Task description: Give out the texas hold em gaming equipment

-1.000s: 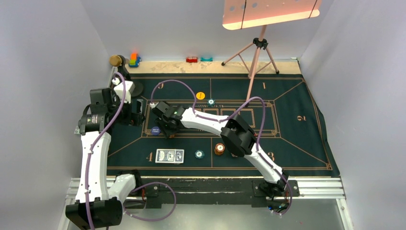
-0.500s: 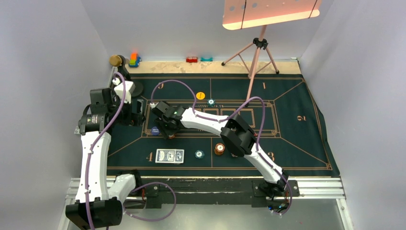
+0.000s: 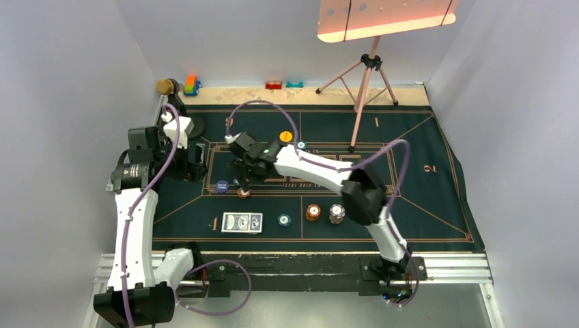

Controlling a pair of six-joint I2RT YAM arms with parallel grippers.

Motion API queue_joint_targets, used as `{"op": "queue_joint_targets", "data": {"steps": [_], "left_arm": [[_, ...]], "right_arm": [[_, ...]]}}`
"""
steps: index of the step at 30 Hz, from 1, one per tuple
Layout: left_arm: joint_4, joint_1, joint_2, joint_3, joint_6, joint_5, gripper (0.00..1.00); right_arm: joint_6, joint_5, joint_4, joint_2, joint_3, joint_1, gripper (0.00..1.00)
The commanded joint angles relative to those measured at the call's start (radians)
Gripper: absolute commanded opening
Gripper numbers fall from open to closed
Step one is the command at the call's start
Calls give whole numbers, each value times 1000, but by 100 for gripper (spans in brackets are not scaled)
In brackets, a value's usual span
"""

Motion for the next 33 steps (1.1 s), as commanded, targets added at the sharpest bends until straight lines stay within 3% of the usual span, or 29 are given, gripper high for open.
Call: {"op": "queue_joint_targets", "data": {"steps": [1,8,14,26,33], "left_arm": [[-24,10,-8,53,47,44,100],[-45,9,-26,47,90,50,100],[-57,8,-30,38,107,58,100],[-64,9,-23,40,107,68,100],[-63,9,-20,35,112,66,100]], "right_arm": [[-23,68,5,-299,-199,-31,86],[32,55,39,-597,-572,-42,93],[72,54,35,-707,-765,-47,95],[82,80,68,-704,-872,-59,96],[78,53,100,-678,-902,-74,83]]}}
